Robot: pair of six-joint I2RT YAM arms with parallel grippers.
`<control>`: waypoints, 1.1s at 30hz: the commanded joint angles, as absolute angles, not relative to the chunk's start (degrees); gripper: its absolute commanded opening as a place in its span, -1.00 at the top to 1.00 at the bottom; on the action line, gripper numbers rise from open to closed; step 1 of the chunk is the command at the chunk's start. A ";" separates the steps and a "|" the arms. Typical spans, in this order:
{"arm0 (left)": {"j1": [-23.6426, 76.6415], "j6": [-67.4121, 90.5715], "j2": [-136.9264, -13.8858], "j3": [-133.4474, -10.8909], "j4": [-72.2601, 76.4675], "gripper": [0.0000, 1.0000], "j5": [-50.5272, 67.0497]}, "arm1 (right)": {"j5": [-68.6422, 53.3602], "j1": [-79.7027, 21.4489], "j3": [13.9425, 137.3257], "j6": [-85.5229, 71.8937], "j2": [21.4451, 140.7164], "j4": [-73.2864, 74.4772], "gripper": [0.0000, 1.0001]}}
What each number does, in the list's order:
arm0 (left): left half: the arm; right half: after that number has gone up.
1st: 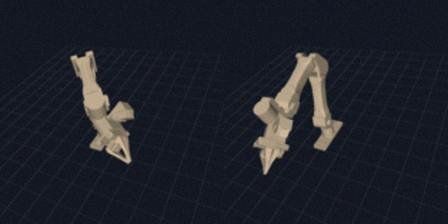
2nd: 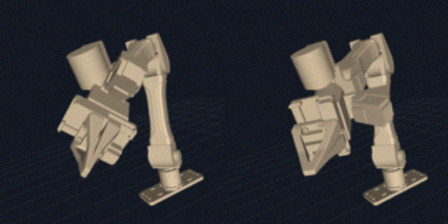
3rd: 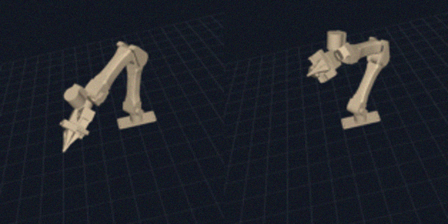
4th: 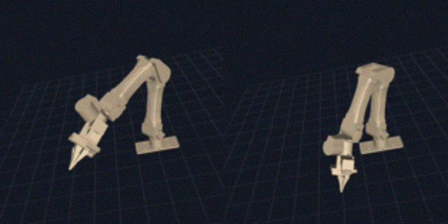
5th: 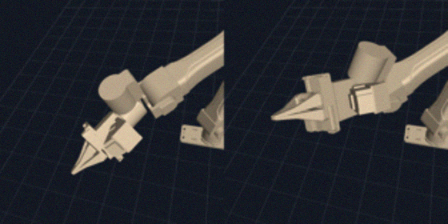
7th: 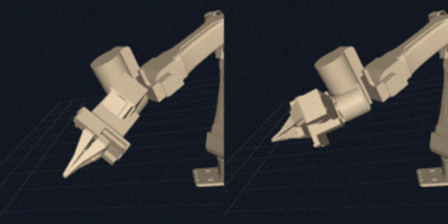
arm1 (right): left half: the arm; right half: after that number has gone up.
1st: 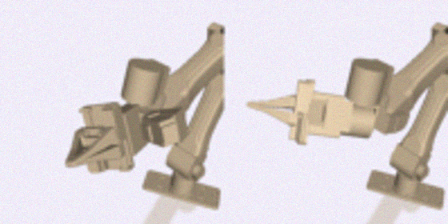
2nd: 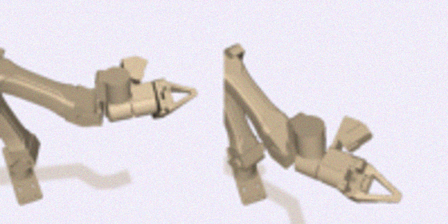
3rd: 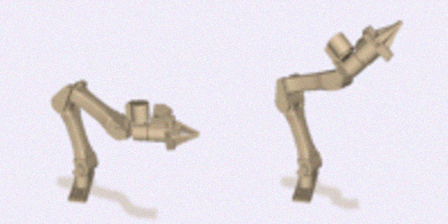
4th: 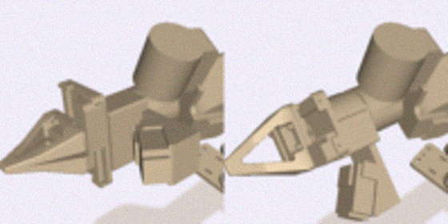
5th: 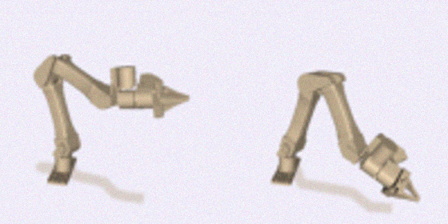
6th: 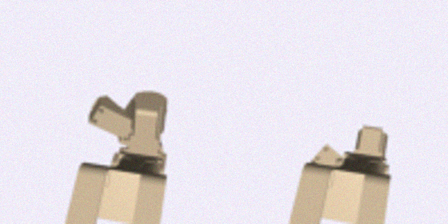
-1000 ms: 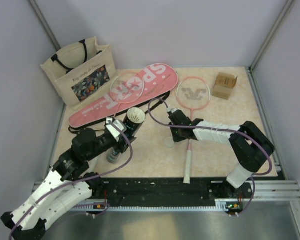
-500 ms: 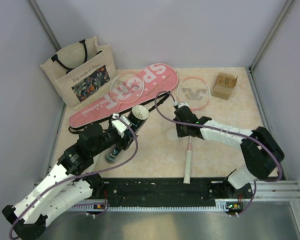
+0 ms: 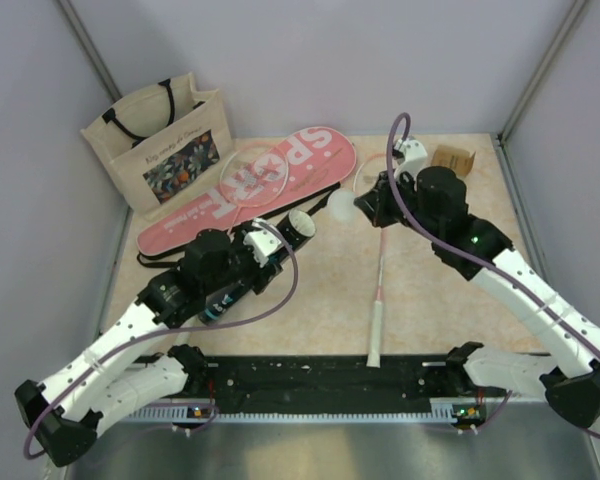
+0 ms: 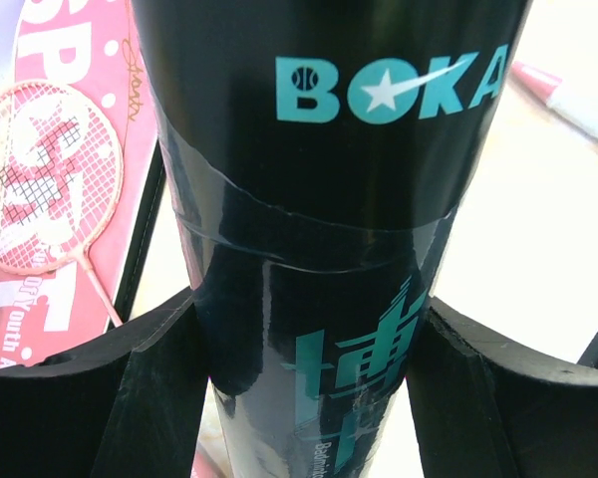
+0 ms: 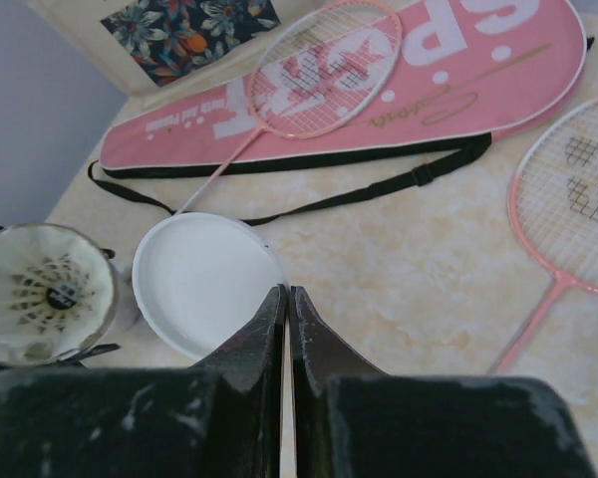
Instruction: Pack up the badminton gear
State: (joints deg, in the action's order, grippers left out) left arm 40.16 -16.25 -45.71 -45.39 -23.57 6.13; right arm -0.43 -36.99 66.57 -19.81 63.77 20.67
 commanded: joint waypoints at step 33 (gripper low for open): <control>40.08 -24.78 -48.43 -47.29 -19.61 0.53 13.62 | 10.82 -61.00 74.71 -7.91 70.58 23.55 1.00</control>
State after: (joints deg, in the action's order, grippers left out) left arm 40.07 -20.16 -50.37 -48.42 -28.86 10.37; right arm 17.50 -59.42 73.93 -8.40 72.69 23.46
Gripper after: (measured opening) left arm 0.723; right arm 0.006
